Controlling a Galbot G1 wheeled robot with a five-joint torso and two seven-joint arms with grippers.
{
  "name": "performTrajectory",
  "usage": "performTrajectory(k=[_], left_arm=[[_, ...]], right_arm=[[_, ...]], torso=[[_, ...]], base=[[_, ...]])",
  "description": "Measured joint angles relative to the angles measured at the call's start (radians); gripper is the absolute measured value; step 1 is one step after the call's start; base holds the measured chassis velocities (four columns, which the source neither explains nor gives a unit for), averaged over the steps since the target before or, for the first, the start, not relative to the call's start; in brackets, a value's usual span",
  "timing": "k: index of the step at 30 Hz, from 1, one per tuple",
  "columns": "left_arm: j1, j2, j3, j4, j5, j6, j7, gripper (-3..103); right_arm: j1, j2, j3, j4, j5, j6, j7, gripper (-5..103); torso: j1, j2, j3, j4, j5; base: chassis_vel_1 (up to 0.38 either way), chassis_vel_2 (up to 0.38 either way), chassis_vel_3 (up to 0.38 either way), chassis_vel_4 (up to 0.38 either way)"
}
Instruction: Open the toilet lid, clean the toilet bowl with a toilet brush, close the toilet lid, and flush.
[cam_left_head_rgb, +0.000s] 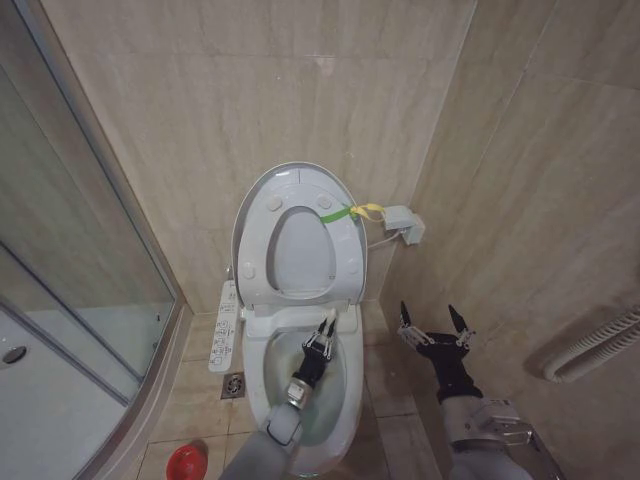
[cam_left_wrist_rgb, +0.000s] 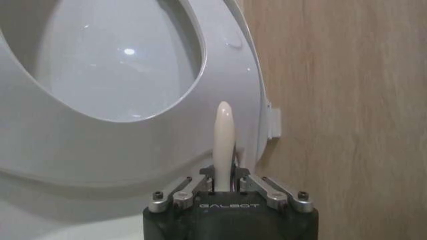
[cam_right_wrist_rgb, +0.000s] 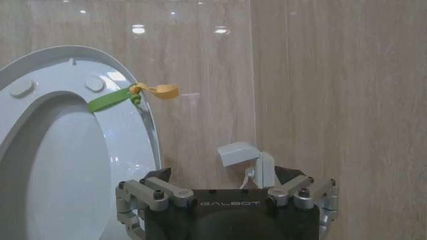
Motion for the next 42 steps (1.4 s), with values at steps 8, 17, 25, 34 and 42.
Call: performTrajectory(k=[8,17,25,34,42], left_arm=[[0.011,0.018,0.036,-0.038,-0.079,0.114,-0.001,18],[0.011,0.046,0.057,-0.105,-0.091,0.219,-0.050,18],[-0.003,0.032,0.039,-0.084,-0.020,0.146,-0.034,18],[-0.012,0.019,0.011,0.024,0.003,0.113,-0.009,18],[-0.015,0.022,0.039,-0.067,-0.024,0.124,-0.014,18]], right_arm=[[0.000,0.000,0.000,0.000,0.000,0.000,0.000,100],[0.000,0.000,0.000,0.000,0.000,0.000,0.000,100],[0.000,0.000,0.000,0.000,0.000,0.000,0.000,100],[0.000,0.000,0.000,0.000,0.000,0.000,0.000,100],[0.000,0.000,0.000,0.000,0.000,0.000,0.000,100]], torso=[[0.000,0.000,0.000,0.0001,0.0001],[0.000,0.000,0.000,0.0001,0.0001],[0.000,0.000,0.000,0.0000,0.0001],[0.000,0.000,0.000,0.0002,0.0001],[0.000,0.000,0.000,-0.0002,0.0001]], base=[[0.000,0.000,0.000,0.000],[0.000,0.000,0.000,0.000],[0.000,0.000,0.000,0.000],[0.000,0.000,0.000,0.000],[0.000,0.000,0.000,0.000]])
